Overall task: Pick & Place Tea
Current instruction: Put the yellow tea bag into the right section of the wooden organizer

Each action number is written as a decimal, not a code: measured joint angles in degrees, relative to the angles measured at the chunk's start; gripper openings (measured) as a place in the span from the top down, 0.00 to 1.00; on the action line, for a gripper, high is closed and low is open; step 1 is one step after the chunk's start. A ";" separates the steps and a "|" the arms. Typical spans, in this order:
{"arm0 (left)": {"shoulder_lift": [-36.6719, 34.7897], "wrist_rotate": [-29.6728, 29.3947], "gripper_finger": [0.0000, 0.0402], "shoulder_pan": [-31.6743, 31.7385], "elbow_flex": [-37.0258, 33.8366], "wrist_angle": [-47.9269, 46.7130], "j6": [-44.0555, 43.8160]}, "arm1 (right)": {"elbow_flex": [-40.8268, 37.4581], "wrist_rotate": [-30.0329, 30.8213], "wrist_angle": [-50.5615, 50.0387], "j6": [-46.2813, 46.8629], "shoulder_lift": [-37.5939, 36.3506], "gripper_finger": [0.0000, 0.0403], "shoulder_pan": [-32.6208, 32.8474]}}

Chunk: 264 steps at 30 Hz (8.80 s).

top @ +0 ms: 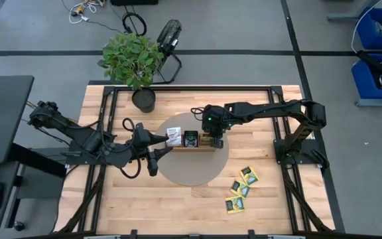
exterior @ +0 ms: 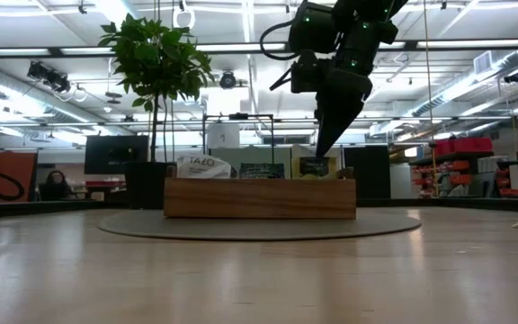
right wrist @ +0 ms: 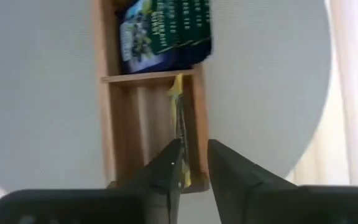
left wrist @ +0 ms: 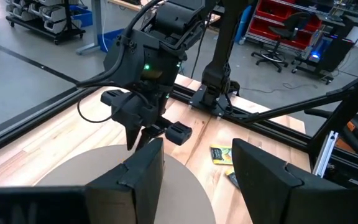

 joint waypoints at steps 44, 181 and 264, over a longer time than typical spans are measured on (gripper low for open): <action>0.00 0.07 0.51 -0.07 0.00 -1.55 0.41 | -31.22 -5.55 -7.00 72.92 -28.08 0.76 27.93; 0.00 6.39 0.51 1.09 -0.01 1.43 -2.97 | -15.76 12.14 19.85 19.13 -26.81 1.00 9.62; 0.00 6.13 0.51 1.64 -0.01 3.82 -2.36 | -38.42 0.34 63.51 19.93 -19.67 1.00 -0.53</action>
